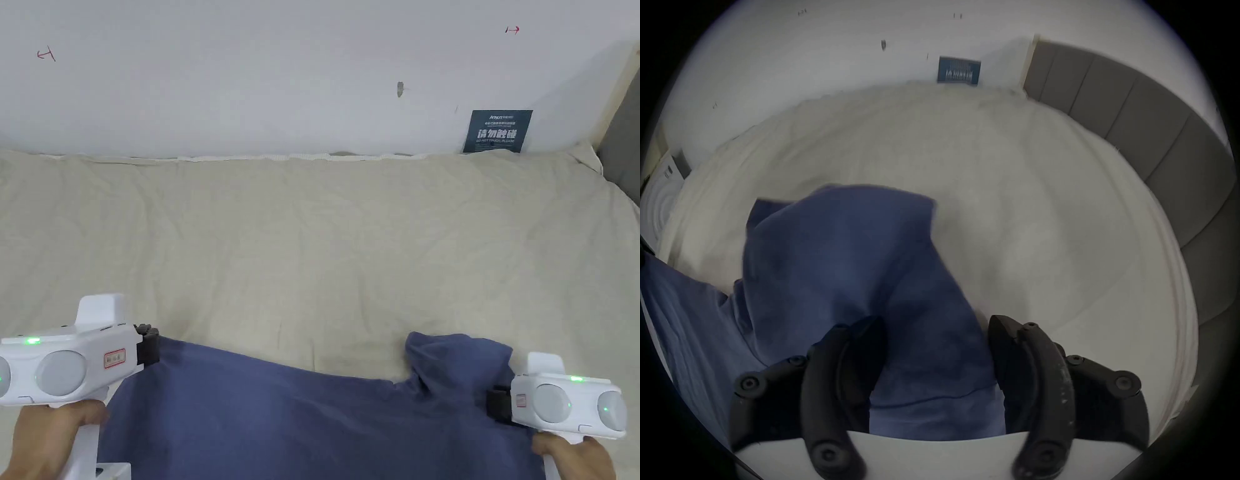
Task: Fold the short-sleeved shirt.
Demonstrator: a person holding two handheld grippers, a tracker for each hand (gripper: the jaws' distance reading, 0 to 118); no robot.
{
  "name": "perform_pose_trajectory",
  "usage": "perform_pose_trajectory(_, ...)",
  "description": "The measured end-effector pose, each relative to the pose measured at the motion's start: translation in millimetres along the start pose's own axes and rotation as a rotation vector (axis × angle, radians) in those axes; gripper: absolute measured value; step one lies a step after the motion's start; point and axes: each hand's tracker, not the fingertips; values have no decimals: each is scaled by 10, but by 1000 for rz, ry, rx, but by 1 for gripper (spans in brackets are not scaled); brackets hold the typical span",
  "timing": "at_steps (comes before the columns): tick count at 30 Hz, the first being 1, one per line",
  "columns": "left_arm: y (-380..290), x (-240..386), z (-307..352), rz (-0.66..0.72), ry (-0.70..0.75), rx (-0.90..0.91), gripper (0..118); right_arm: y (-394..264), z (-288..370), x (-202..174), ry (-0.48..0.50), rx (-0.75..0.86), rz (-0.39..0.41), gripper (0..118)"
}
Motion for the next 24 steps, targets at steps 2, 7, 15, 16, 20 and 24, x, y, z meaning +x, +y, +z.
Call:
perform_pose_trajectory(2, -9, 9, 54, 0, 4, -3, 2, -57, 138, 0, -7, 108, -26, 69)
perform_pose_trajectory(7, -76, -2, 175, 28, 16, -1, 2, -104, 392, -128, -12, 118, 91, 5)
perform_pose_trajectory(15, 127, -131, 656, 76, 42, 118, 2, 106, 1608, -166, -32, 492, 222, 5)
perform_pose_trajectory(16, 230, -148, 758, 71, 54, 153, 2, 181, 1801, -178, -33, 546, 231, 5)
perform_pose_trajectory(20, 737, -211, 1204, 64, 90, 282, 2, 529, 2555, -271, -39, 729, 265, 5)
perform_pose_trajectory(24, 1282, -254, 1658, 75, 138, 417, 2, 936, 3218, -329, -11, 876, 248, 5)
